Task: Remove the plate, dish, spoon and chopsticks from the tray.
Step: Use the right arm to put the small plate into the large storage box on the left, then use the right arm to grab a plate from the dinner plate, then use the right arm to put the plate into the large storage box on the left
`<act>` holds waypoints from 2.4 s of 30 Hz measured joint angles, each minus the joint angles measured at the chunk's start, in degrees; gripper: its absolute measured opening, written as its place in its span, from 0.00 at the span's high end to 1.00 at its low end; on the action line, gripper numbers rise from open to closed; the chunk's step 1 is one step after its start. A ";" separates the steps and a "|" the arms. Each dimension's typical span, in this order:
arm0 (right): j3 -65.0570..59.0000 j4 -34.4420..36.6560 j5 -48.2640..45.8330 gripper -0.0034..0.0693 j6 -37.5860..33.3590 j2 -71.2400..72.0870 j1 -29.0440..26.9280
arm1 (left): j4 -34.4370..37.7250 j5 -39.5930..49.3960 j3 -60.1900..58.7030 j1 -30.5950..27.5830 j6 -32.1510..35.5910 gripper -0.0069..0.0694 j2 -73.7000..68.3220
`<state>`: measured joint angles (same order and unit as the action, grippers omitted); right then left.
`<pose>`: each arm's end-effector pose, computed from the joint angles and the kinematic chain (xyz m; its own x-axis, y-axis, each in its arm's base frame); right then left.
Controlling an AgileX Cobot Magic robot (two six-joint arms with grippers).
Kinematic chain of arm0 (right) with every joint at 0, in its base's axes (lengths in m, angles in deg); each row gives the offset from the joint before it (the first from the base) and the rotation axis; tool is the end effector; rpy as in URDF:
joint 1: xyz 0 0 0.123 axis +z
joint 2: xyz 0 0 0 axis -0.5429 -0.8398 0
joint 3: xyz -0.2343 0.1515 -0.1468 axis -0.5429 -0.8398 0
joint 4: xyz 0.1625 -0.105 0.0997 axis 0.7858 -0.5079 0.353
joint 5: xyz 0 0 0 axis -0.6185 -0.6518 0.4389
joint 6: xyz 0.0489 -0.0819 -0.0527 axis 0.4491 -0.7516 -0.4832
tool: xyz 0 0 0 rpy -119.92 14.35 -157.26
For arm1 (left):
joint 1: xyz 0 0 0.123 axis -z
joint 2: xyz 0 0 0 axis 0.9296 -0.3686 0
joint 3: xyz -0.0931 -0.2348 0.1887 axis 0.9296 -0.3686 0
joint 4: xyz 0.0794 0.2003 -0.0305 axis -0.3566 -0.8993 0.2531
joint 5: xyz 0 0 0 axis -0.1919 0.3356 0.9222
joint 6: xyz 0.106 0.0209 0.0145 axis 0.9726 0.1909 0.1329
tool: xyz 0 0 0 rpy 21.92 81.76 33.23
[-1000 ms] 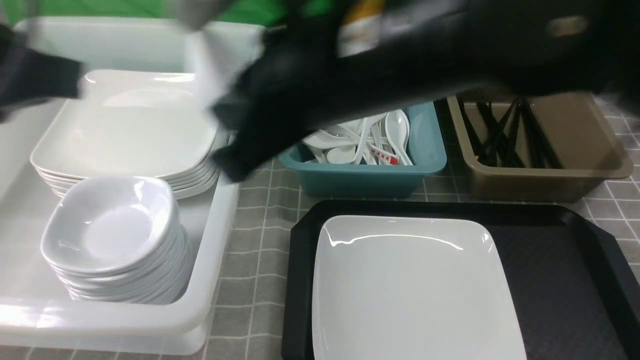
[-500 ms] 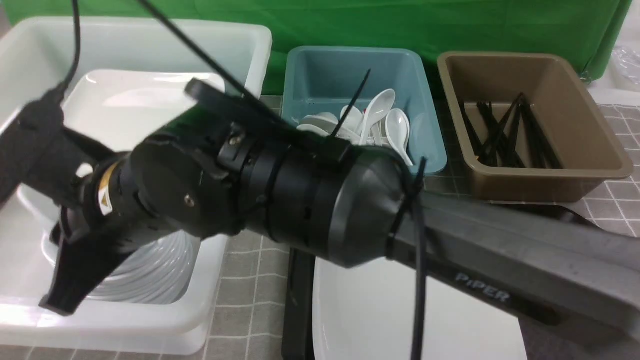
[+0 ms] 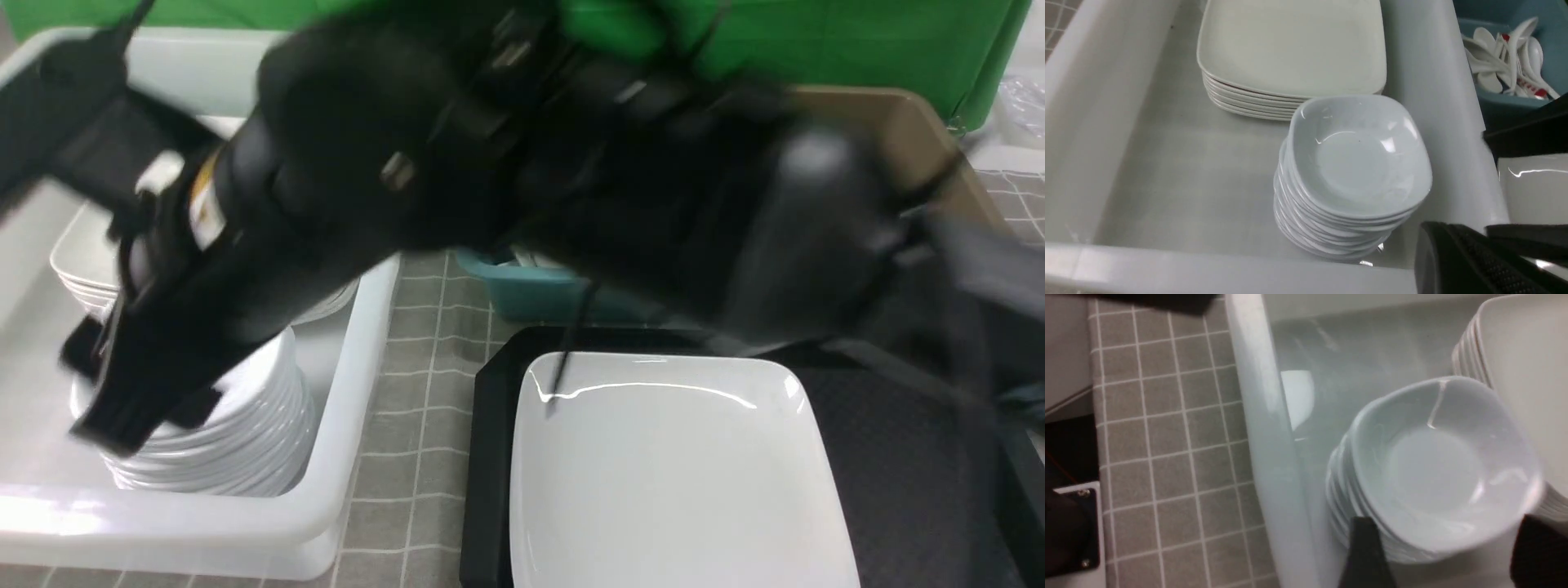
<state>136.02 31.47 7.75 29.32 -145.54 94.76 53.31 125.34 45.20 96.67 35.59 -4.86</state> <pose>0.2037 0.3918 0.4031 -0.0921 -0.6059 -0.7902 -0.9368 0.3217 -0.1375 0.0426 0.0137 0.3854 -0.5875 -0.0779 -0.8055 0.0356 0.9919 -0.1218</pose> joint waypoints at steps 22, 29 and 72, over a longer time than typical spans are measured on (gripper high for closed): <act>-54.68 1.14 -9.92 0.86 11.62 31.60 -43.59 | 34.09 -11.90 -0.26 0.00 31.24 0.91 -28.13; -78.62 11.93 15.54 0.30 12.30 29.58 -47.47 | 35.21 -13.23 -0.25 0.00 31.41 0.91 -28.76; -69.30 21.70 13.00 0.88 4.26 47.28 -47.97 | 29.98 -15.71 -0.01 0.00 26.25 0.91 -28.76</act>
<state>66.72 53.17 20.76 33.59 -98.26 46.79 83.29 109.63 45.19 96.67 61.83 -33.62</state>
